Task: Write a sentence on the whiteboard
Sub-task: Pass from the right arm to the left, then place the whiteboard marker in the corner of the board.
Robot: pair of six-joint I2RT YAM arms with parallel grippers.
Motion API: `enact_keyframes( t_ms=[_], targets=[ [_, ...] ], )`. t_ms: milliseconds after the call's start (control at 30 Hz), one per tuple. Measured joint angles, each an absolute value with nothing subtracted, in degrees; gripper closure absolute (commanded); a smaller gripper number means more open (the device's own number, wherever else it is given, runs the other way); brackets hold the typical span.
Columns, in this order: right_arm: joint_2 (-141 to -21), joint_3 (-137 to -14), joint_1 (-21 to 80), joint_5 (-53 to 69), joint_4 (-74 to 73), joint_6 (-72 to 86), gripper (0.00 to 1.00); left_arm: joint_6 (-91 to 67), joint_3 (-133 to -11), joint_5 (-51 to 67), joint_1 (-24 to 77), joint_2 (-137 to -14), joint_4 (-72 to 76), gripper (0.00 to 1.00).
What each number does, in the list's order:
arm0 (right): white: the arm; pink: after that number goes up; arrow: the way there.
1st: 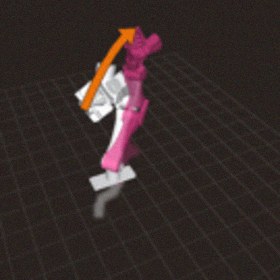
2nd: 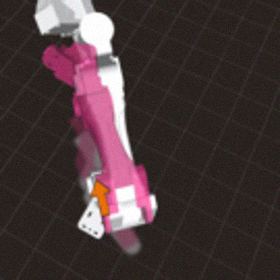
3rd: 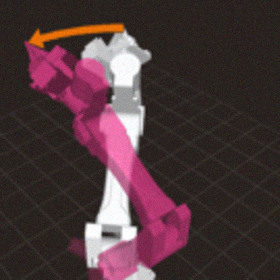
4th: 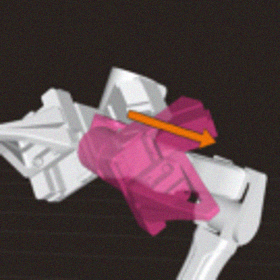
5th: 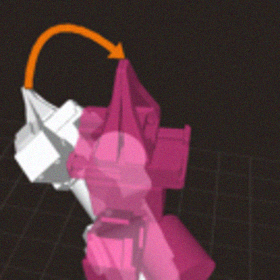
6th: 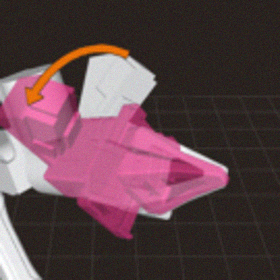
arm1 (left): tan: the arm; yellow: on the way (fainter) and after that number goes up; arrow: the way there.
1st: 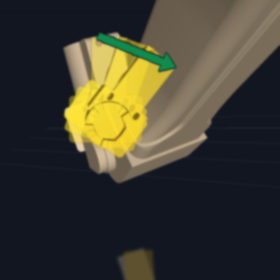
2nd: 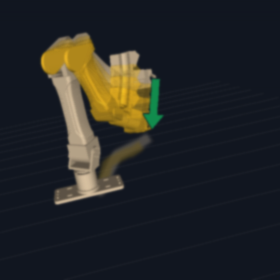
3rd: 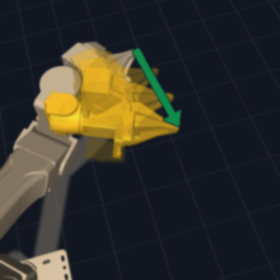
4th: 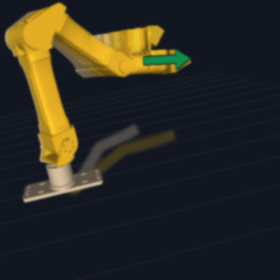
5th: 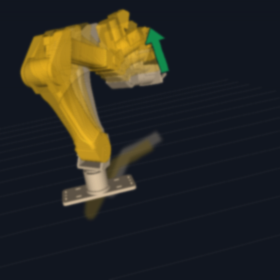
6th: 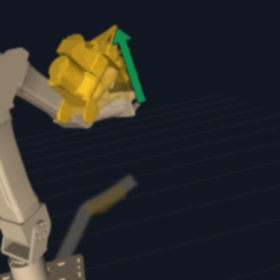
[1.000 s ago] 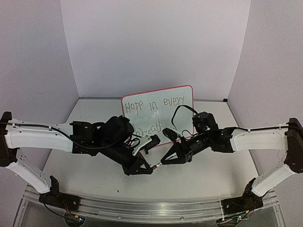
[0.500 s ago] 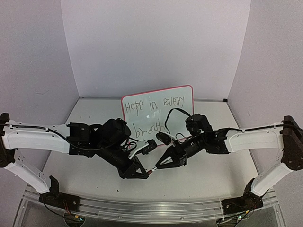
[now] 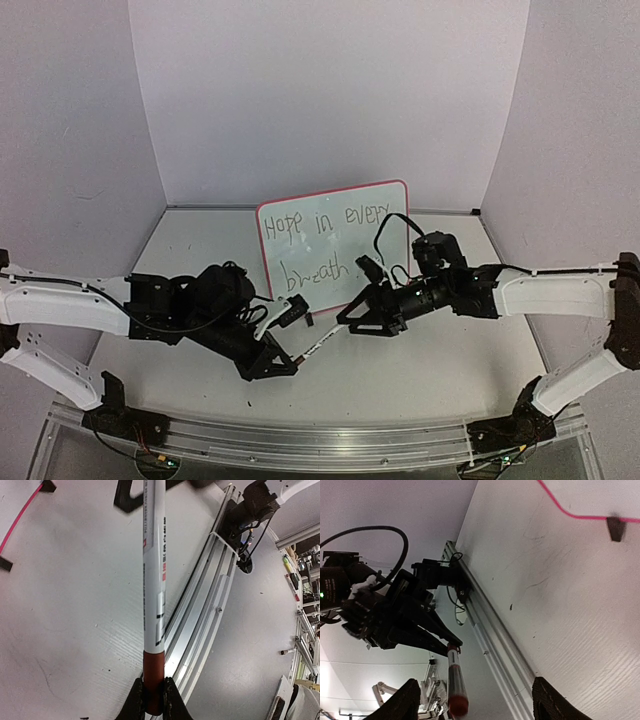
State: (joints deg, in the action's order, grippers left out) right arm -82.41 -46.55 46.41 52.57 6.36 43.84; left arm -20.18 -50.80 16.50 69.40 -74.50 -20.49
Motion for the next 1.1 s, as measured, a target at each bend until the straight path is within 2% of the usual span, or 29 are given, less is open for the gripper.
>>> enact_keyframes(
  t_ms=[267, 467, 700, 833, 967, 1033, 1100],
  targets=[
    [-80.1, -47.9, 36.5, 36.0, -6.9, 36.5, 0.2, -33.2, -40.2, 8.4, 69.2, -70.0, -26.9, 1.0],
    [-80.0, -48.7, 31.4, 26.0, -13.4, 32.5, 0.16, -43.4, -36.6, 2.1, 67.0, -70.0, -34.4, 1.0],
    [-77.4, -48.9, 24.8, 18.0, -16.6, 28.7, 0.12, -42.3, -36.5, -0.6, 51.5, -71.5, -32.9, 0.99],
    [-74.8, -48.9, 21.0, 14.4, -17.2, 26.3, 0.1, -37.5, -38.0, -1.2, 41.5, -76.9, -31.5, 0.99],
    [-73.0, -48.8, 19.1, 11.7, -17.3, 24.5, 0.09, -33.0, -41.6, -1.4, 35.5, -82.6, -29.9, 0.98],
    [-72.3, -48.7, 18.6, 10.6, -17.3, 23.9, 0.09, -30.5, -44.7, -1.5, 34.0, -86.3, -29.2, 0.93],
    [-71.5, -48.1, 18.3, 9.3, -17.3, 23.4, 0.09, -28.5, -47.9, -1.5, 32.7, -90.1, -27.7, 0.73]
  ],
)
